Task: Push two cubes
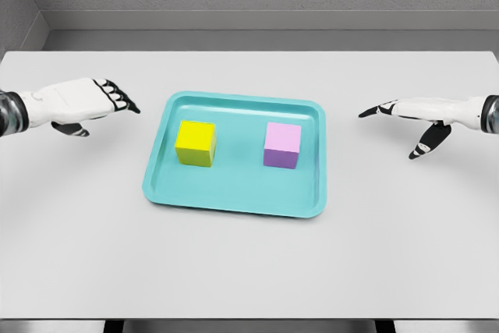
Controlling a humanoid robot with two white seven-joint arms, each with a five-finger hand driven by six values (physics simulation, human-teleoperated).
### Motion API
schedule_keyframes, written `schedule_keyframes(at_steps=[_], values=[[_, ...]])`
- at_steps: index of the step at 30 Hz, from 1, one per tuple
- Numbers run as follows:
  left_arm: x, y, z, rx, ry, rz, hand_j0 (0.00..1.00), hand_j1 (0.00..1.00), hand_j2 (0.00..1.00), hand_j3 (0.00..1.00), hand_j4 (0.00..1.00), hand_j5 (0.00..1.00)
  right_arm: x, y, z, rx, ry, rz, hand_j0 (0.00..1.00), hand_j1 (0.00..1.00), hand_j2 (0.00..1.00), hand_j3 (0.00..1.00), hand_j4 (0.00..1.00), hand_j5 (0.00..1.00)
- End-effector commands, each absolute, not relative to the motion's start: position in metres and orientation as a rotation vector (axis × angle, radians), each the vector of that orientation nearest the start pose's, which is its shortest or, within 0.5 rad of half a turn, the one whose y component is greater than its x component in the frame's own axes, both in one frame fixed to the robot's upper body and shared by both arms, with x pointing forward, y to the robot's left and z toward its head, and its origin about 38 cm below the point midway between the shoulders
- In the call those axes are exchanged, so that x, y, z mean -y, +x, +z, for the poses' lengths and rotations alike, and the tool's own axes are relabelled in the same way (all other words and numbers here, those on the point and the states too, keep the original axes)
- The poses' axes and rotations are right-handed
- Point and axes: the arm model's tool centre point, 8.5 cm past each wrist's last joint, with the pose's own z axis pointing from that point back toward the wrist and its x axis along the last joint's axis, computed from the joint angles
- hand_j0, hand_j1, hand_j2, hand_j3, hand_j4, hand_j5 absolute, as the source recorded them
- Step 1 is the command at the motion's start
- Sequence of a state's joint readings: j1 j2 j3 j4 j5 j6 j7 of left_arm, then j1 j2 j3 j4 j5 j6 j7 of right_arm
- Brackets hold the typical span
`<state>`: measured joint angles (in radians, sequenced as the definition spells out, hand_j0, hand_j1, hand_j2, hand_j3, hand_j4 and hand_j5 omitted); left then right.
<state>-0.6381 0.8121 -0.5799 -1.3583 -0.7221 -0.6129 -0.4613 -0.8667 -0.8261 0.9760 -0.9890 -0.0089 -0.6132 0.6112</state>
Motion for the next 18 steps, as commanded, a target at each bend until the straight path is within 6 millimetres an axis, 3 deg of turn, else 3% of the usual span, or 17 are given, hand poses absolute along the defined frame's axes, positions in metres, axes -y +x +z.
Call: schedule_keyframes(at_steps=[1, 3, 7, 11, 13, 15, 18], values=[[-0.328, 0.452, 0.19, 1.125, 0.686, -2.26, 0.77, 0.77, 0.77, 0.77, 0.77, 0.77, 0.375, 0.47, 0.17, 1.182, -0.13, 1.785, 1.0, 1.0, 1.0, 1.0, 1.0, 1.0], [-0.319, 0.453, 0.189, 1.151, 0.676, -2.262, 0.68, 0.68, 0.68, 0.68, 0.68, 0.68, 0.374, 0.471, 0.17, 1.18, -0.132, 1.788, 1.0, 1.0, 1.0, 1.0, 1.0, 1.0], [-0.299, 0.451, 0.192, 1.213, 0.664, -2.277, 0.7, 0.7, 0.7, 0.7, 0.7, 0.7, 0.375, 0.473, 0.175, 1.19, -0.141, 1.785, 1.0, 1.0, 1.0, 1.0, 1.0, 1.0], [-0.298, 0.45, 0.193, 1.217, 0.664, -2.278, 0.7, 0.7, 0.7, 0.7, 0.7, 0.7, 0.376, 0.473, 0.177, 1.194, -0.145, 1.785, 1.0, 1.0, 1.0, 1.0, 1.0, 1.0], [-0.298, 0.451, 0.193, 1.216, 0.664, -2.278, 0.7, 0.7, 0.7, 0.7, 0.7, 0.7, 0.361, 0.471, 0.182, 1.222, -0.126, 1.824, 1.0, 1.0, 1.0, 1.0, 1.0, 1.0], [-0.298, 0.45, 0.193, 1.219, 0.663, -2.277, 0.7, 0.7, 0.7, 0.7, 0.7, 0.7, 0.353, 0.469, 0.184, 1.233, -0.118, 1.851, 0.82, 0.82, 0.82, 0.82, 0.82, 0.82], [-0.297, 0.45, 0.193, 1.223, 0.662, -2.277, 0.7, 0.7, 0.7, 0.7, 0.7, 0.7, 0.352, 0.469, 0.182, 1.227, -0.117, 1.856, 0.37, 0.37, 0.37, 0.37, 0.37, 0.37]])
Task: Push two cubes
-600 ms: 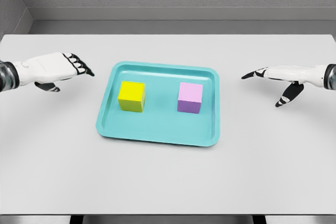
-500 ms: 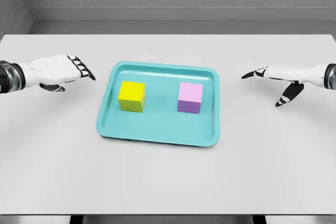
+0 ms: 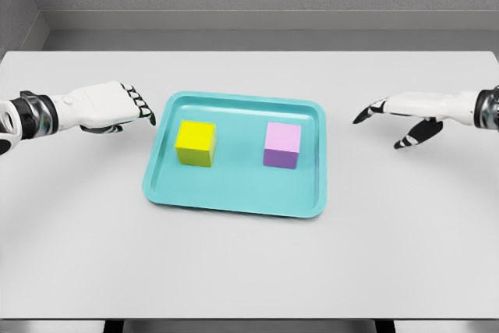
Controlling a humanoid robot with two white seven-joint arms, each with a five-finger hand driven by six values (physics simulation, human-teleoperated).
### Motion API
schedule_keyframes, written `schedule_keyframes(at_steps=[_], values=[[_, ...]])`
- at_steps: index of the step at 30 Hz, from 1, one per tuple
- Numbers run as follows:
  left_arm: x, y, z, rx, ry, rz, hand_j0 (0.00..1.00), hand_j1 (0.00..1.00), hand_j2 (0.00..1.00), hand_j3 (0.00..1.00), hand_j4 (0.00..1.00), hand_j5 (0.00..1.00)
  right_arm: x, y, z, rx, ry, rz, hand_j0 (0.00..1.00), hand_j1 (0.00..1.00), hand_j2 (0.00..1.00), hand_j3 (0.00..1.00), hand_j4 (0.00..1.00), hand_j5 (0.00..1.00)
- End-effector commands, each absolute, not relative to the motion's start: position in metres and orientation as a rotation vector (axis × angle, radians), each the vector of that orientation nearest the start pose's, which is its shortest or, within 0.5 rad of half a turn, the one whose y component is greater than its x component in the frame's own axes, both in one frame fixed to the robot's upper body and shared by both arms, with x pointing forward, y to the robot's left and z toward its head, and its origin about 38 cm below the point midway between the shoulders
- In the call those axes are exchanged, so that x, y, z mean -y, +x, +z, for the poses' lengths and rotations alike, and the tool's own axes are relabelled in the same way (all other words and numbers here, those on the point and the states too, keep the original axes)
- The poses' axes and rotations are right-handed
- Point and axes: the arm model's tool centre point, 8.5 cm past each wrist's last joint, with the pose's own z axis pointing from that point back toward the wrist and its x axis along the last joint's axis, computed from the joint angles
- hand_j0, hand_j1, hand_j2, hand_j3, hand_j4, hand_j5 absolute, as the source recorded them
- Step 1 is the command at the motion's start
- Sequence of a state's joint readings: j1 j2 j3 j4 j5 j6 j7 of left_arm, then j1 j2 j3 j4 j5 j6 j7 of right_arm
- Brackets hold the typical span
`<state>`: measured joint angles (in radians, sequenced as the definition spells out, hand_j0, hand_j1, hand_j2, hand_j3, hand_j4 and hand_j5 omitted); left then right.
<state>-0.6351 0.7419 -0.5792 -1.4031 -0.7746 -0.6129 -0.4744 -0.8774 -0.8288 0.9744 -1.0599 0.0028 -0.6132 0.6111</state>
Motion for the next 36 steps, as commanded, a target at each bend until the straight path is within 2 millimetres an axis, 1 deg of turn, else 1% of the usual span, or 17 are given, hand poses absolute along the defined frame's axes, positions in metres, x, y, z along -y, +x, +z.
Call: schedule_keyframes(at_steps=[1, 2, 3, 6, 7, 8, 10, 14, 16, 17, 20, 26, 29, 32, 33, 34, 36], values=[[-0.297, 0.45, 0.193, -1.658, -0.897, 3.085, 0.7, 0.7, 0.7, 0.7, 0.7, 0.7, 0.351, 0.469, 0.182, 1.22, -0.124, 1.867, 0.3, 0.3, 0.3, 0.3, 0.3, 0.3], [-0.296, 0.45, 0.193, -1.658, -0.893, 3.085, 0.7, 0.7, 0.7, 0.7, 0.7, 0.7, 0.351, 0.469, 0.181, 1.213, -0.129, 1.876, 0.21, 0.21, 0.21, 0.21, 0.21, 0.21], [-0.296, 0.45, 0.193, -1.661, -0.891, 3.083, 0.7, 0.7, 0.7, 0.7, 0.7, 0.7, 0.351, 0.469, 0.181, 1.212, -0.13, 1.877, 0.16, 0.16, 0.16, 0.16, 0.16, 0.16], [-0.285, 0.446, 0.198, -1.671, -0.875, 3.044, 0.7, 0.7, 0.7, 0.7, 0.7, 0.7, 0.347, 0.472, 0.187, 1.22, -0.142, 1.894, 0.12, 0.12, 0.12, 0.12, 0.12, 0.12], [-0.285, 0.446, 0.199, -1.674, -0.873, 3.04, 0.7, 0.7, 0.7, 0.7, 0.7, 0.7, 0.328, 0.475, 0.19, 1.24, -0.141, 1.942, 0.11, 0.11, 0.11, 0.11, 0.11, 0.11], [-0.285, 0.446, 0.198, -1.676, -0.872, 3.04, 0.7, 0.7, 0.7, 0.7, 0.7, 0.7, 0.321, 0.475, 0.192, 1.244, -0.145, 1.974, 0.11, 0.11, 0.11, 0.11, 0.11, 0.11], [-0.285, 0.444, 0.194, -1.673, -0.862, 3.051, 0.7, 0.7, 0.7, 0.7, 0.7, 0.7, 0.312, 0.473, 0.192, 1.224, -0.165, 2.039, 0.1, 0.1, 0.1, 0.1, 0.1, 0.1], [-0.285, 0.444, 0.193, -1.674, -0.86, 3.052, 0.7, 0.7, 0.7, 0.7, 0.7, 0.7, 0.29, 0.476, 0.188, 1.198, -0.151, 2.119, 0.1, 0.1, 0.1, 0.1, 0.1, 0.1], [-0.286, 0.445, 0.193, -1.674, -0.861, 3.055, 0.7, 0.7, 0.7, 0.7, 0.7, 0.7, 0.283, 0.477, 0.184, 1.173, -0.162, 2.162, 0.1, 0.1, 0.1, 0.1, 0.1, 0.1], [-0.286, 0.445, 0.192, -1.675, -0.86, 3.059, 0.7, 0.7, 0.7, 0.7, 0.7, 0.7, 0.279, 0.476, 0.181, 1.156, -0.157, 2.185, 0.1, 0.1, 0.1, 0.1, 0.1, 0.1], [-0.282, 0.447, 0.187, -1.687, -0.85, 3.062, 0.7, 0.7, 0.7, 0.7, 0.7, 0.7, 0.261, 0.471, 0.18, 1.155, -0.146, 2.256, 0.1, 0.1, 0.1, 0.1, 0.1, 0.1], [-0.28, 0.448, 0.186, -1.703, -0.839, 3.062, 0.7, 0.7, 0.7, 0.7, 0.7, 0.7, 0.247, 0.464, 0.194, 1.196, -0.146, 2.311, 0.1, 0.1, 0.1, 0.1, 0.1, 0.1], [-0.273, 0.447, 0.187, -1.722, -0.824, 3.042, 0.7, 0.7, 0.7, 0.7, 0.7, 0.7, 0.241, 0.461, 0.194, 1.199, -0.135, 2.337, 0.1, 0.1, 0.1, 0.1, 0.1, 0.1], [-0.271, 0.446, 0.187, -1.724, -0.818, 3.037, 0.7, 0.7, 0.7, 0.7, 0.7, 0.7, 0.236, 0.459, 0.193, 1.195, -0.126, 2.358, 0.1, 0.1, 0.1, 0.1, 0.1, 0.1], [-0.267, 0.443, 0.181, -1.7, -0.783, 3.049, 0.7, 0.7, 0.7, 0.7, 0.7, 0.7, 0.235, 0.458, 0.192, 1.192, -0.122, 2.363, 0.1, 0.1, 0.1, 0.1, 0.1, 0.1], [-0.266, 0.442, 0.181, -1.697, -0.779, 3.044, 0.7, 0.7, 0.7, 0.7, 0.7, 0.7, 0.235, 0.458, 0.192, 1.19, -0.121, 2.363, 0.1, 0.1, 0.1, 0.1, 0.1, 0.1], [-0.269, 0.442, 0.182, -1.694, -0.786, 3.046, 0.7, 0.7, 0.7, 0.7, 0.7, 0.7, 0.232, 0.457, 0.19, 1.182, -0.112, 2.375, 0.1, 0.1, 0.1, 0.1, 0.1, 0.1]])
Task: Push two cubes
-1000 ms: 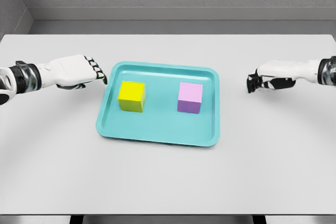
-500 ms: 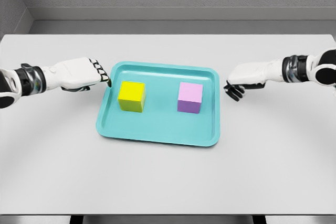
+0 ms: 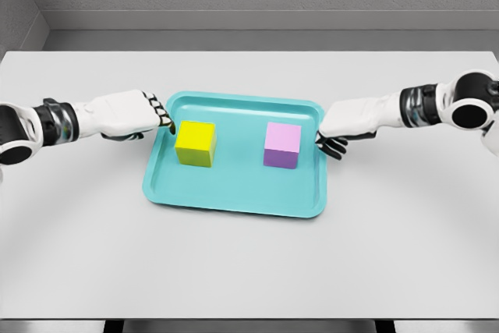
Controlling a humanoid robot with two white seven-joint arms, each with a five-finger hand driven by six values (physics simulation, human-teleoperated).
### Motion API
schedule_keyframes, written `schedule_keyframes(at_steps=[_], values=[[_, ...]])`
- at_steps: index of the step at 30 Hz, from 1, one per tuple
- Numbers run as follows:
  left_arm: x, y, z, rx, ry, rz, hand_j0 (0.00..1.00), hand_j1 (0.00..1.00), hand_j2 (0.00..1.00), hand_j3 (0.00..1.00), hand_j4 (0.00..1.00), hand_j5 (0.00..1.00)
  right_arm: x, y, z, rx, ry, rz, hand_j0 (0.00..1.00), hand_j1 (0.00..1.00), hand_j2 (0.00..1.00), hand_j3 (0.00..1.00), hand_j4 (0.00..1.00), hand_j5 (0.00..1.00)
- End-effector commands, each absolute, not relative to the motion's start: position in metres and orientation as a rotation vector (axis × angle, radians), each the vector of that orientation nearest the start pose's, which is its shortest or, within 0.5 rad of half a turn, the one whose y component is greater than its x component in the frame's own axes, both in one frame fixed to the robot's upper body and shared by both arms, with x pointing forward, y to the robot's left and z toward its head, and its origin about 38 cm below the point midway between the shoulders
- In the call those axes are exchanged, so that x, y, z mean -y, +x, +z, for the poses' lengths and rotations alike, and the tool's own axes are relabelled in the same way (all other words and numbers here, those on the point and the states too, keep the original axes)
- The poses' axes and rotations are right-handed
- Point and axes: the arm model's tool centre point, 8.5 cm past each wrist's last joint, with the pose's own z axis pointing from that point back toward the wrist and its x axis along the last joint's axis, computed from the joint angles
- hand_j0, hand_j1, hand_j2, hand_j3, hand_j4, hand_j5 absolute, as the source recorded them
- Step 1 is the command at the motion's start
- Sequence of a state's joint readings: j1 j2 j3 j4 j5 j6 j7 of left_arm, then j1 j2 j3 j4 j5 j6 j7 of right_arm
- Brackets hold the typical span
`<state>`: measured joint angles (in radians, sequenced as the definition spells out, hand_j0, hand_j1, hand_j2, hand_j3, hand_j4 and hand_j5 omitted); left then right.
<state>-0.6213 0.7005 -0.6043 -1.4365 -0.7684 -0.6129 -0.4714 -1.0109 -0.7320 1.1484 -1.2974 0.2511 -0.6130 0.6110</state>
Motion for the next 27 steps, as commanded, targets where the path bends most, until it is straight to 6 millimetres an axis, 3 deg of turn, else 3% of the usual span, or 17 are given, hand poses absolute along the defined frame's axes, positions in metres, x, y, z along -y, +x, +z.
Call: schedule_keyframes(at_steps=[1, 16, 27], values=[[-0.269, 0.441, 0.182, -1.697, -0.783, 3.046, 0.7, 0.7, 0.7, 0.7, 0.7, 0.7, 0.231, 0.457, 0.19, -1.61, 0.15, -3.244, 0.1, 0.1, 0.1, 0.1, 0.1, 0.1], [-0.253, 0.436, 0.184, -1.702, -0.743, 3.004, 0.7, 0.7, 0.7, 0.7, 0.7, 0.7, 0.203, 0.456, 0.186, -1.556, 0.094, -3.209, 0.1, 0.1, 0.1, 0.1, 0.1, 0.1], [-0.242, 0.433, 0.186, -1.712, -0.718, 2.974, 0.69, 0.69, 0.69, 0.69, 0.69, 0.69, 0.194, 0.457, 0.186, -1.543, 0.083, -3.196, 0.1, 0.1, 0.1, 0.1, 0.1, 0.1]])
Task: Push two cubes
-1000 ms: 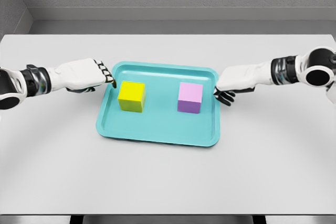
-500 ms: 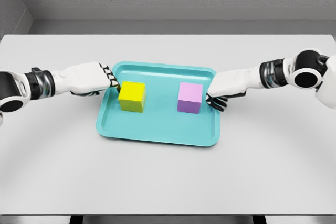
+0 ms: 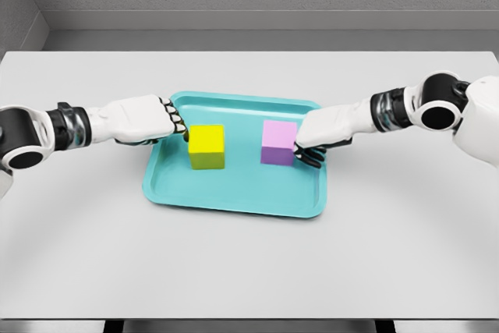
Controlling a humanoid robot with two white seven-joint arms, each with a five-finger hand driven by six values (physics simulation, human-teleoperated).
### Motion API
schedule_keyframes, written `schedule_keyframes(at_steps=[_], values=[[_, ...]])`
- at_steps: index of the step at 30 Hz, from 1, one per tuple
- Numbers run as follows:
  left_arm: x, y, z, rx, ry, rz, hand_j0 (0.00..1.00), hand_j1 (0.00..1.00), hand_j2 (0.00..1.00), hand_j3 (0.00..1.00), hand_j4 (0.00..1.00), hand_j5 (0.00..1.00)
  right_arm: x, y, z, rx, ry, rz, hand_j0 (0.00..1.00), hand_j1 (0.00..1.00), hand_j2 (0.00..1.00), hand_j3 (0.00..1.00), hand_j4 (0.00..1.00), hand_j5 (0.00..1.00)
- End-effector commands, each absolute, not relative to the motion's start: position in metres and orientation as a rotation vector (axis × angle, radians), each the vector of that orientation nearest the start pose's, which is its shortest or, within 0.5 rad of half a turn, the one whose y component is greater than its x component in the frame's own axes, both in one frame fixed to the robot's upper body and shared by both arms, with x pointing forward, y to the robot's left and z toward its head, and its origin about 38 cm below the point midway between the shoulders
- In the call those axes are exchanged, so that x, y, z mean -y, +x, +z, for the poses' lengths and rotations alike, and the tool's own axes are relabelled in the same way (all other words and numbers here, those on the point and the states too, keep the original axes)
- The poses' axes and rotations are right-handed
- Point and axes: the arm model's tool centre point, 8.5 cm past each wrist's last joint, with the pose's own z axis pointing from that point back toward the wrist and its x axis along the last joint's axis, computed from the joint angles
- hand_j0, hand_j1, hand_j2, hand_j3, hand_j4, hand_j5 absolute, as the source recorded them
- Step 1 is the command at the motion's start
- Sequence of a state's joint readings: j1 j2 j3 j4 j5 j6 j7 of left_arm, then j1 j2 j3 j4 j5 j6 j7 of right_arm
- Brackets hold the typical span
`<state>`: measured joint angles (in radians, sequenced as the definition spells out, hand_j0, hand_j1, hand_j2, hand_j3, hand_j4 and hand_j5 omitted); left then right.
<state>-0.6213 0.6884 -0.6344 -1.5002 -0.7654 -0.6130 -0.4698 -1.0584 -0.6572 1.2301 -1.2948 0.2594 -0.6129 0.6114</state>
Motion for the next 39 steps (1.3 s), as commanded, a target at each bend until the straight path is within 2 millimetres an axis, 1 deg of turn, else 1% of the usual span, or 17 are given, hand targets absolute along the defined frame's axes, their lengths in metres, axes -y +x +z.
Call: schedule_keyframes(at_steps=[1, 6, 11, 15, 18, 19, 20, 23, 27, 30, 32, 36, 39], values=[[-0.238, 0.433, 0.185, -1.721, -0.709, 2.968, 0.69, 0.69, 0.69, 0.69, 0.69, 0.69, 0.193, 0.457, 0.187, -1.545, 0.084, -3.194, 0.1, 0.1, 0.1, 0.1, 0.1, 0.1], [-0.228, 0.432, 0.182, -1.739, -0.681, 2.956, 0.69, 0.69, 0.69, 0.69, 0.69, 0.69, 0.194, 0.457, 0.188, -1.542, 0.088, -3.192, 0.11, 0.11, 0.11, 0.11, 0.11, 0.11], [-0.218, 0.432, 0.18, -1.753, -0.663, 2.941, 0.69, 0.69, 0.69, 0.69, 0.69, 0.69, 0.199, 0.458, 0.187, -1.535, 0.096, -3.209, 0.11, 0.11, 0.11, 0.11, 0.11, 0.11], [-0.214, 0.432, 0.18, -1.762, -0.656, 2.933, 0.69, 0.69, 0.69, 0.69, 0.69, 0.69, 0.21, 0.466, 0.187, -1.539, 0.135, -3.243, 0.11, 0.11, 0.11, 0.11, 0.11, 0.11], [-0.213, 0.432, 0.18, -1.765, -0.654, 2.93, 0.69, 0.69, 0.69, 0.69, 0.69, 0.69, 0.218, 0.477, 0.188, -1.541, 0.18, -3.279, 0.11, 0.11, 0.11, 0.11, 0.11, 0.11], [-0.214, 0.432, 0.18, -1.763, -0.655, 2.932, 0.69, 0.69, 0.69, 0.69, 0.69, 0.69, 0.219, 0.48, 0.187, -1.517, 0.201, -3.289, 0.11, 0.11, 0.11, 0.11, 0.11, 0.11], [-0.215, 0.432, 0.18, -1.767, -0.654, 2.933, 0.69, 0.69, 0.69, 0.69, 0.69, 0.69, 0.213, 0.483, 0.185, -1.518, 0.2, -3.289, 0.11, 0.11, 0.11, 0.11, 0.11, 0.11], [-0.218, 0.431, 0.18, -1.767, -0.654, 2.94, 0.69, 0.69, 0.69, 0.69, 0.69, 0.69, 0.21, 0.488, 0.181, -1.495, 0.216, -3.301, 0.11, 0.11, 0.11, 0.11, 0.11, 0.11], [-0.215, 0.426, 0.189, -1.791, -0.645, 2.901, 0.69, 0.69, 0.69, 0.69, 0.69, 0.69, 0.209, 0.489, 0.18, -1.484, 0.222, -3.305, 0.11, 0.11, 0.11, 0.11, 0.11, 0.11], [-0.218, 0.422, 0.196, -1.779, -0.658, 2.883, 0.68, 0.68, 0.68, 0.68, 0.68, 0.68, 0.206, 0.491, 0.178, -1.481, 0.223, -3.306, 0.11, 0.11, 0.11, 0.11, 0.11, 0.11], [-0.219, 0.418, 0.187, -1.778, -0.637, 2.903, 0.68, 0.68, 0.68, 0.68, 0.68, 0.68, 0.2, 0.495, 0.18, -1.483, 0.227, -3.301, 0.11, 0.11, 0.11, 0.11, 0.11, 0.11], [-0.223, 0.419, 0.185, -1.768, -0.642, 2.918, 0.68, 0.68, 0.68, 0.68, 0.68, 0.68, 0.194, 0.498, 0.178, -1.468, 0.235, -3.303, 0.11, 0.11, 0.11, 0.11, 0.11, 0.11], [-0.226, 0.423, 0.181, -1.758, -0.646, 2.941, 0.68, 0.68, 0.68, 0.68, 0.68, 0.68, 0.197, 0.499, 0.177, -1.465, 0.24, -3.315, 0.11, 0.11, 0.11, 0.11, 0.11, 0.11]])
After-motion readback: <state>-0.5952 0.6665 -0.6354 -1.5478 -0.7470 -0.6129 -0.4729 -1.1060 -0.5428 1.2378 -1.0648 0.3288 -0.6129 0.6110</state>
